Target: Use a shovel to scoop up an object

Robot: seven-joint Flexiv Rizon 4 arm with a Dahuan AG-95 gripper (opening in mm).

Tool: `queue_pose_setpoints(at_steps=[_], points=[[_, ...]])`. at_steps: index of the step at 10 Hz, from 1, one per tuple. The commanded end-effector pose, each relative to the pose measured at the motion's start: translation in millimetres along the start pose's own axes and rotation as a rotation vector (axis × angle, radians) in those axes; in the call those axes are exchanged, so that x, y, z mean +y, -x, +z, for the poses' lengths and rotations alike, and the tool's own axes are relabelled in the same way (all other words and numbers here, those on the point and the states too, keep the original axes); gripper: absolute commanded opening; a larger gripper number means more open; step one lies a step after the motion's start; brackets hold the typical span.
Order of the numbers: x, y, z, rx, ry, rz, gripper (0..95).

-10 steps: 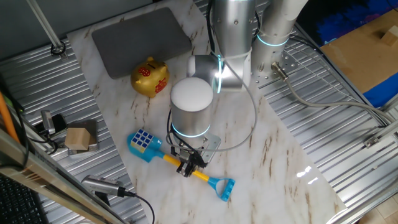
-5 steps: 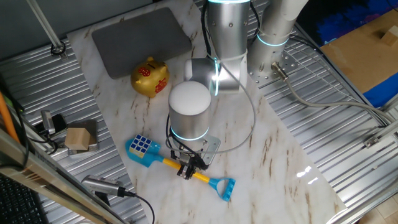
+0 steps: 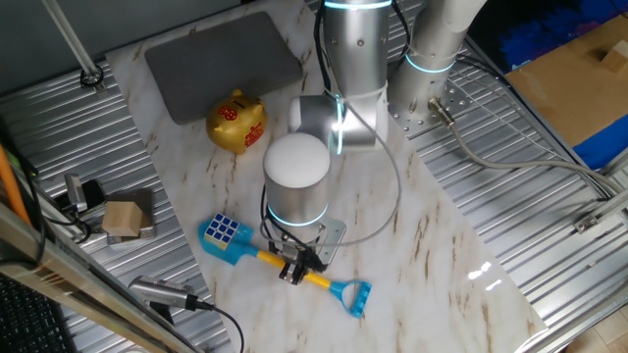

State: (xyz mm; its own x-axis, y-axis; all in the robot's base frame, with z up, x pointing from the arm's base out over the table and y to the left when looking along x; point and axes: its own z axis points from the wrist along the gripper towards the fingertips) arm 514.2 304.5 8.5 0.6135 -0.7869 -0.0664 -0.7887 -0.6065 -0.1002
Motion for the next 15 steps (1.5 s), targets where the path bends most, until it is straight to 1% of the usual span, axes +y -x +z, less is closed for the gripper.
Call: queue_pose_setpoints(at_steps=[1, 3, 5, 7, 10, 12, 13, 14, 15], points=[[0.3, -0.1, 0.4, 0.001, 0.005, 0.000, 0.0], [0.2, 0.2, 0.9, 0.004, 0.011, 0.001, 0.0], [0.1, 0.3, 0.7, 0.000, 0.031, 0.023, 0.0], [-0.2, 0.5, -0.8, 0.003, 0.036, 0.018, 38.0], [-0.4, 0.5, -1.5, 0.005, 0.039, 0.027, 38.0], [-0.7, 0.7, -6.6, 0.000, 0.045, 0.034, 38.0], [-0.6, 0.4, -9.1, -0.002, 0.048, 0.035, 19.0], [-0.1, -0.3, -17.1, -0.006, 0.054, 0.039, 19.0], [0.5, -1.0, -22.0, -0.006, 0.054, 0.039, 19.0]])
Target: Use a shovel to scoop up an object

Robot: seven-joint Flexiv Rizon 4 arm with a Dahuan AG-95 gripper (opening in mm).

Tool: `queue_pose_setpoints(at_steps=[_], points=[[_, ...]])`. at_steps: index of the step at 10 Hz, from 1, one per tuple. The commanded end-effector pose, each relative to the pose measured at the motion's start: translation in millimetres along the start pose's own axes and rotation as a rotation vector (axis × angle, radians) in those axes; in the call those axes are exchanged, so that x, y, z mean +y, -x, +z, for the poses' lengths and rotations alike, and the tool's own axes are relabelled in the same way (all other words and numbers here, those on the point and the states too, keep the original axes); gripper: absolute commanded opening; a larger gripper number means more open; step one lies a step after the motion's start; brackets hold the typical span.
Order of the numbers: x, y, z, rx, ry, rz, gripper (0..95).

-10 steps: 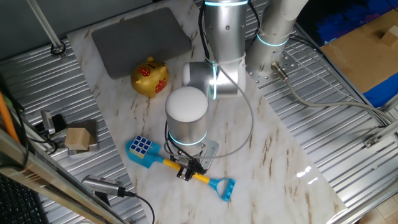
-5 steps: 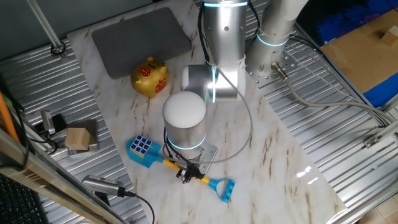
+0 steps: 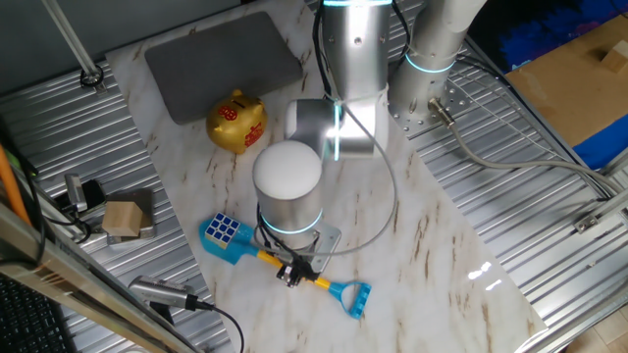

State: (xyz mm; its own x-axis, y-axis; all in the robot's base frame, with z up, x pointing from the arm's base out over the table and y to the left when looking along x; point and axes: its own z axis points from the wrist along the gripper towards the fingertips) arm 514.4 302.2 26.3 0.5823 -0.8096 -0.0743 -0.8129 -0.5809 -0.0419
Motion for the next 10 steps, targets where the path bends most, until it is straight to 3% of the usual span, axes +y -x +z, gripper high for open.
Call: queue_pose_setpoints(at_steps=[1, 3, 4, 8, 10], points=[[4.1, -4.1, -10.3, -0.004, 0.001, 0.000, 19.0], [13.2, -16.2, -22.0, -0.017, 0.010, -0.002, 19.0], [21.2, -26.0, -28.8, -0.016, 0.013, 0.004, 0.0], [61.7, -60.1, -58.5, -0.030, 0.022, 0.002, 0.0], [79.8, -69.8, -70.5, -0.037, 0.016, 0.001, 0.0]])
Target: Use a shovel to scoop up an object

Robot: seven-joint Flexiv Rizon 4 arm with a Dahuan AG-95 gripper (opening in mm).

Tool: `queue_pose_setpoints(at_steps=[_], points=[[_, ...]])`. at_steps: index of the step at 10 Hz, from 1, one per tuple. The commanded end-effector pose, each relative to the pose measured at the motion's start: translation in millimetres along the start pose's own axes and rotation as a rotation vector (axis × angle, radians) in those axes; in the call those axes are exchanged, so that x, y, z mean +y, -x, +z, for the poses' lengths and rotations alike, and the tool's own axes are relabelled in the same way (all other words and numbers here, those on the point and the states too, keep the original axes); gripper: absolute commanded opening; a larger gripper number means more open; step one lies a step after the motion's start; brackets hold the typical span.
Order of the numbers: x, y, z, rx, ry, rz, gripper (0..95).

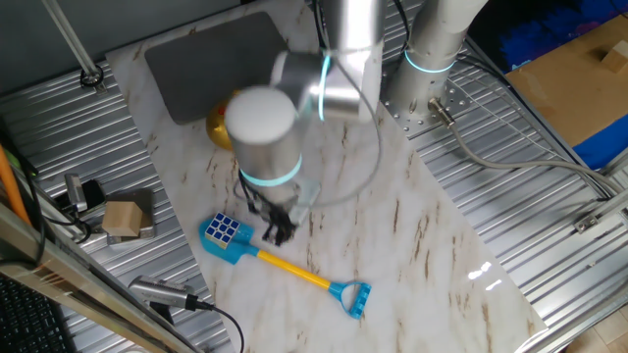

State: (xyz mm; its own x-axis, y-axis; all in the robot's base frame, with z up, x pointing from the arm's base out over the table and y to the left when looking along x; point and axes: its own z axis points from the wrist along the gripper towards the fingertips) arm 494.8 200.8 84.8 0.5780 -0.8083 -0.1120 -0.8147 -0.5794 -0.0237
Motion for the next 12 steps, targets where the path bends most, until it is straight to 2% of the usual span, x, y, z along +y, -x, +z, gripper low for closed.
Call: queue_pose_setpoints(at_steps=[1, 2, 3, 4, 5, 6, 7, 8, 9, 10, 12], points=[[16.0, -6.4, -8.0, 0.003, -0.002, -0.002, 0.0], [20.9, -7.5, -9.8, 0.004, -0.005, 0.010, 0.0], [20.9, -7.5, -9.8, 0.007, -0.005, 0.074, 0.0], [20.9, -7.5, -9.8, 0.012, -0.006, 0.205, 0.0], [20.9, -7.5, -9.8, 0.019, -0.008, 0.447, 0.0], [20.9, -7.5, -9.8, 0.023, -0.010, 0.559, 0.0], [20.9, -7.5, -9.8, 0.055, -0.018, 0.776, 0.0], [20.9, -7.5, -9.8, 0.056, -0.025, 0.962, 0.0], [20.9, -7.5, -9.8, 0.061, -0.029, 1.033, 0.0], [20.9, -7.5, -9.8, 0.060, -0.035, 1.159, 0.0], [20.9, -7.5, -9.8, 0.054, -0.047, 1.222, 0.0]])
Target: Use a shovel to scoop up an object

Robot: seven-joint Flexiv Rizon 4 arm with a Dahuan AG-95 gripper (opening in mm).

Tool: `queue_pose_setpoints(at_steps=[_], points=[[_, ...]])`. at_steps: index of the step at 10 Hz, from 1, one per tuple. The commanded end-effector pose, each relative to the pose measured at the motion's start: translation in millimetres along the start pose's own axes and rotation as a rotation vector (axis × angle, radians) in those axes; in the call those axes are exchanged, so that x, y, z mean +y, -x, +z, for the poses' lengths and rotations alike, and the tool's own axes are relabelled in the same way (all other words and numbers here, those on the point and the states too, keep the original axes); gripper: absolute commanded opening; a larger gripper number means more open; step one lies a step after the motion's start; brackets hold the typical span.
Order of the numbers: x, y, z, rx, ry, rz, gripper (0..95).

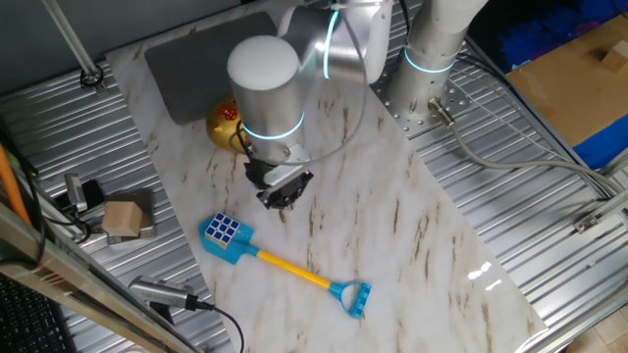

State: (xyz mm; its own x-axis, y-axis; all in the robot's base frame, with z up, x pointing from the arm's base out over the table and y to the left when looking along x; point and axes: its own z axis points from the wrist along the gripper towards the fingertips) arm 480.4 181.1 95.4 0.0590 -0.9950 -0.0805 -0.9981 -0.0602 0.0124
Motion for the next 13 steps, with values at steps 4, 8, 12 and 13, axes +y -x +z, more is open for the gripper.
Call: queue_pose_setpoints(at_steps=[4, 8, 12, 13], points=[[-4.0, -4.0, 2.3, 0.013, -0.014, 0.625, 0.0], [-27.6, -41.1, 2.6, 0.021, 0.006, 0.538, 0.0], [-39.4, -78.1, 8.2, 0.020, 0.008, 0.472, 0.0], [-42.9, -87.2, 8.9, 0.020, 0.009, 0.455, 0.0]])
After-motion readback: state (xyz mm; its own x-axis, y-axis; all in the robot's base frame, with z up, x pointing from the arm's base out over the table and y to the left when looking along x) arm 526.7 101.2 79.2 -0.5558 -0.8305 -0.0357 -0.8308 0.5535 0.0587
